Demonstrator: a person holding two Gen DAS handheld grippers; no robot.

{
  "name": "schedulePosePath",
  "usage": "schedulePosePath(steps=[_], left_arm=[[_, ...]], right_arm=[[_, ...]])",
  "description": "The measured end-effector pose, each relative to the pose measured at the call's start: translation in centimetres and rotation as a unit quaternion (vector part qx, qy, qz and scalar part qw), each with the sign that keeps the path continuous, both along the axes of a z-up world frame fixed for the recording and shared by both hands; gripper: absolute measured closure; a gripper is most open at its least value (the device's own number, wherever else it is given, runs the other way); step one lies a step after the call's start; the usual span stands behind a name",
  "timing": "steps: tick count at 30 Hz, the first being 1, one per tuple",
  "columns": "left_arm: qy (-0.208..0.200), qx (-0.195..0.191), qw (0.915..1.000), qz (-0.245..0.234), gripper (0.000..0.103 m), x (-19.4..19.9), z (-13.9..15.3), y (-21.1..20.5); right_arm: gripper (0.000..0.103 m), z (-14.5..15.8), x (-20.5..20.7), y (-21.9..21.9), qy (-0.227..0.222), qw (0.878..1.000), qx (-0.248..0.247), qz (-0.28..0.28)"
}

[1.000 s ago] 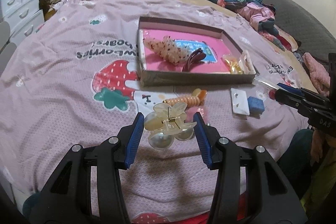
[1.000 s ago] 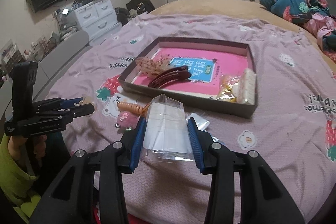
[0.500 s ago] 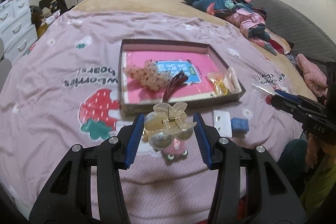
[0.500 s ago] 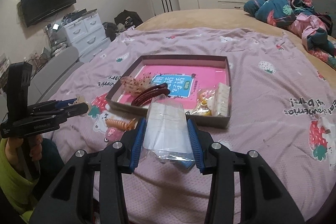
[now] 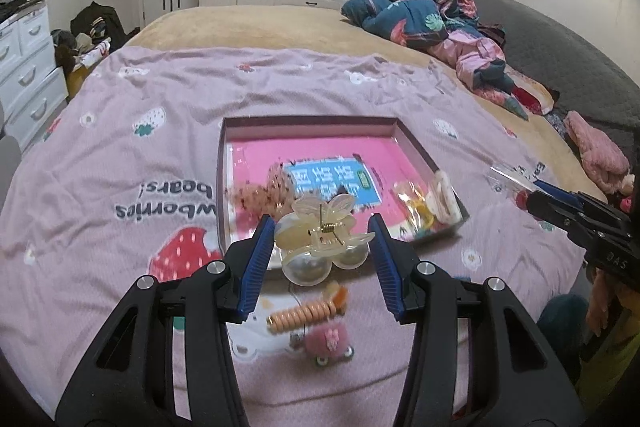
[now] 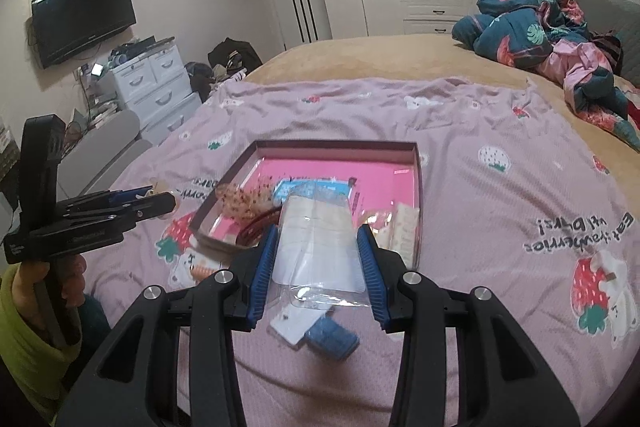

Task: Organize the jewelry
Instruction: 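Drop the pearl clip into the tray with left tool while right tool drops the packet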

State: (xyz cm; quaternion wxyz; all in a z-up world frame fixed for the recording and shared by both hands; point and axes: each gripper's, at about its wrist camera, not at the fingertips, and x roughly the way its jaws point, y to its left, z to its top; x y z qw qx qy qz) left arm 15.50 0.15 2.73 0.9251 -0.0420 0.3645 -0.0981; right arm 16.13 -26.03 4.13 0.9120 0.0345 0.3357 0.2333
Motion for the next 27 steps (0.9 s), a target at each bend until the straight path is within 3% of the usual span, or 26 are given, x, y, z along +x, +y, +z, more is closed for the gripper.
schedulePosePath(steps=[18, 27], left_arm=[[0.009, -0.002, 0.9995, 0.032, 0.063, 5.5, -1.1, 1.6], [0.021, 0.0, 0.9993, 0.03, 0.063, 7.8, -2.9, 1.6]], right_arm=[[0.063, 1.2, 4.8, 1.8, -0.01, 1.0, 0.0, -0.018], [0.063, -1.6, 7.8, 3.3, 0.019, 0.999, -0.018, -0.034]])
